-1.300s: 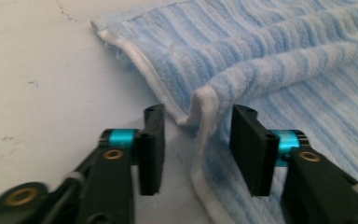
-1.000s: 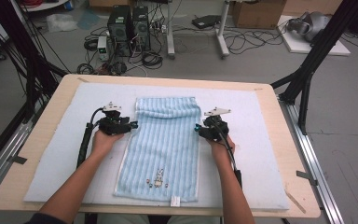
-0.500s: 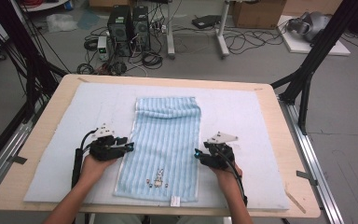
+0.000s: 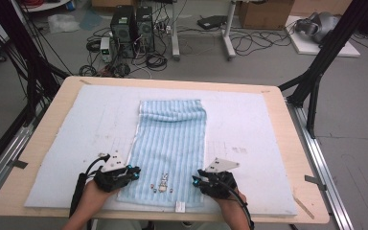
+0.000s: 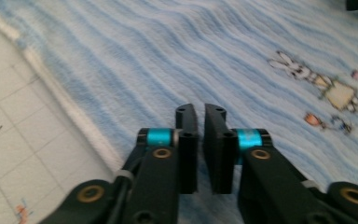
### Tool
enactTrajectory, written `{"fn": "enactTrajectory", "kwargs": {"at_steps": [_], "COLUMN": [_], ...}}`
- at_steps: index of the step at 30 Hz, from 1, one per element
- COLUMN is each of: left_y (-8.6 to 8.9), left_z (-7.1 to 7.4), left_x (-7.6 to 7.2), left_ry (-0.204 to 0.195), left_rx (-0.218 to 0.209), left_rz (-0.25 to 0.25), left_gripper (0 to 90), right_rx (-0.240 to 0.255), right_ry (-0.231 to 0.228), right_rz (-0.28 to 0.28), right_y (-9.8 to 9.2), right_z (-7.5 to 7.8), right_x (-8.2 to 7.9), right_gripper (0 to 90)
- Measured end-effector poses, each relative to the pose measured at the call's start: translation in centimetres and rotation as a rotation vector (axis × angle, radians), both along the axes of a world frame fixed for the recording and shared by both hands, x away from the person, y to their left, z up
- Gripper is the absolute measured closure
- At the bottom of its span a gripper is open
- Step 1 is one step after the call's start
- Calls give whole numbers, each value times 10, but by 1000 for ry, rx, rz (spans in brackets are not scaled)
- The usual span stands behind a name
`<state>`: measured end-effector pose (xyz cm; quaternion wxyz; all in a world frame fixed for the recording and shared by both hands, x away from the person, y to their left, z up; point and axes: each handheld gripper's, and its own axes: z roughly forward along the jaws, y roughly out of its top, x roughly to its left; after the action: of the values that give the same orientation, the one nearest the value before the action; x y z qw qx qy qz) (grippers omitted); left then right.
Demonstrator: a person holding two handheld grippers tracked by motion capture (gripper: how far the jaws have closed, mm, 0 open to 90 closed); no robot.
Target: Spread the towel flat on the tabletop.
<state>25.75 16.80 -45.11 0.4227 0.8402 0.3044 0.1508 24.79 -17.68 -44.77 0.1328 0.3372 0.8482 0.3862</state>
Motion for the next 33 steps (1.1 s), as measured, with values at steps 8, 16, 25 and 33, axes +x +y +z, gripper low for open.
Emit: {"fn": "enactTrajectory", "kwargs": {"at_steps": [8,16,25,33], "left_y": [2,6,9,3], "left_z": [-1,0,-1,0], "left_x": [-13,-16,-3,-15], "left_ry": [33,41,25,-1], "left_rx": [-27,-57,3,10], "left_rz": [-22,32,150,40], "left_gripper": [896,690,417,855], "right_rx": [6,24,-6,17], "right_ry": [9,10,-26,18], "right_rz": [44,42,-25,-2], "right_y": [-3,-4,2,0], "right_z": [1,1,0,0], "right_x": [-5,-9,-5,-5], "right_gripper": [842,677,611,853]}}
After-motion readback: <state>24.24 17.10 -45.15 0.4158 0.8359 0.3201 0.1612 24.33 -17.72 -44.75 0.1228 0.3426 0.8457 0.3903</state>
